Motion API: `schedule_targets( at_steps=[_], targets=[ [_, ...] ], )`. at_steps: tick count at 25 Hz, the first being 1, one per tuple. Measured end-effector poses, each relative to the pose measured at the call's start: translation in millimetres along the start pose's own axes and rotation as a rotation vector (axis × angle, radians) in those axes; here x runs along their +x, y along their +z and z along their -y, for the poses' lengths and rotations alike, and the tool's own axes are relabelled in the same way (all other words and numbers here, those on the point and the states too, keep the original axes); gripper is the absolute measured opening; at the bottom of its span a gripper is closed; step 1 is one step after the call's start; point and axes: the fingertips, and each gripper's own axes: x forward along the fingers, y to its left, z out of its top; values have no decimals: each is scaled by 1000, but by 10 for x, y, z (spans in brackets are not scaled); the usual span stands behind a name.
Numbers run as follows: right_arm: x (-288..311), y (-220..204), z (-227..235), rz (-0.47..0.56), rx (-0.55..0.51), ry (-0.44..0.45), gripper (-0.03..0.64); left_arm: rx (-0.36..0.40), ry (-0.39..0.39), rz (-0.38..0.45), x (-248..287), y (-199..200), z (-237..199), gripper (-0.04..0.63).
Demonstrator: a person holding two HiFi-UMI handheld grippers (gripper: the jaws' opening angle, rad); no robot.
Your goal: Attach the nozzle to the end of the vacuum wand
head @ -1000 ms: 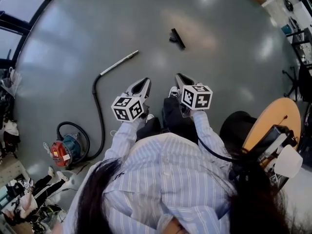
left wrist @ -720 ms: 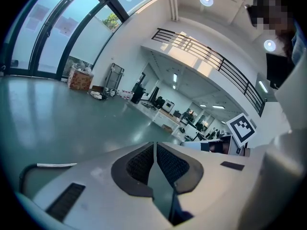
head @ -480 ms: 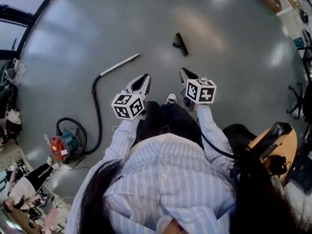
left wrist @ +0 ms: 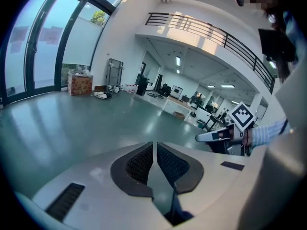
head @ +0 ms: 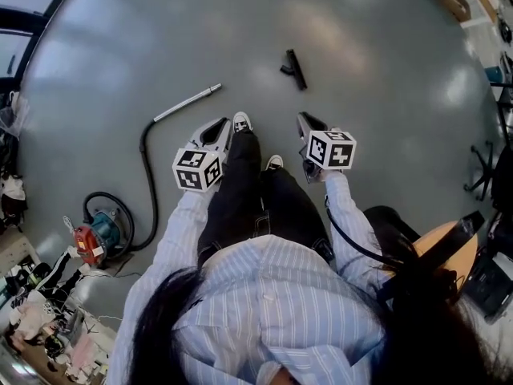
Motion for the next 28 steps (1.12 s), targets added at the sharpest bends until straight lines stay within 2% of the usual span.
schedule_targets(
  at_steps=[2, 5, 11, 13, 17, 20, 28],
  targets=[
    [242, 7, 166, -4, -7, -17, 31, 15, -3, -27, 216, -92, -232, 8],
    [718, -69, 479, -16, -9, -59, 31, -2, -8, -45, 549, -250, -654, 8],
    [1943, -432, 1122, -68, -29, -103, 31, -21, 9, -76, 1349, -801, -1691, 8],
    [2330, -549, 1385, -78, -38, -104, 32, -6, 19, -85, 1681, -989, -1962, 8],
    [3033, -929, 1923, -93, -19, -133, 32, 110, 65, -117, 2237, -1422, -2513, 8],
    [3524, -1235, 2277, -119, -21, -144, 50, 66, 89, -124, 2569, -1788, -2970, 8],
    [4726, -1755, 2990, -150, -190, -154, 136, 71, 130, -184, 3241, -3003, -3996, 13]
  ],
)
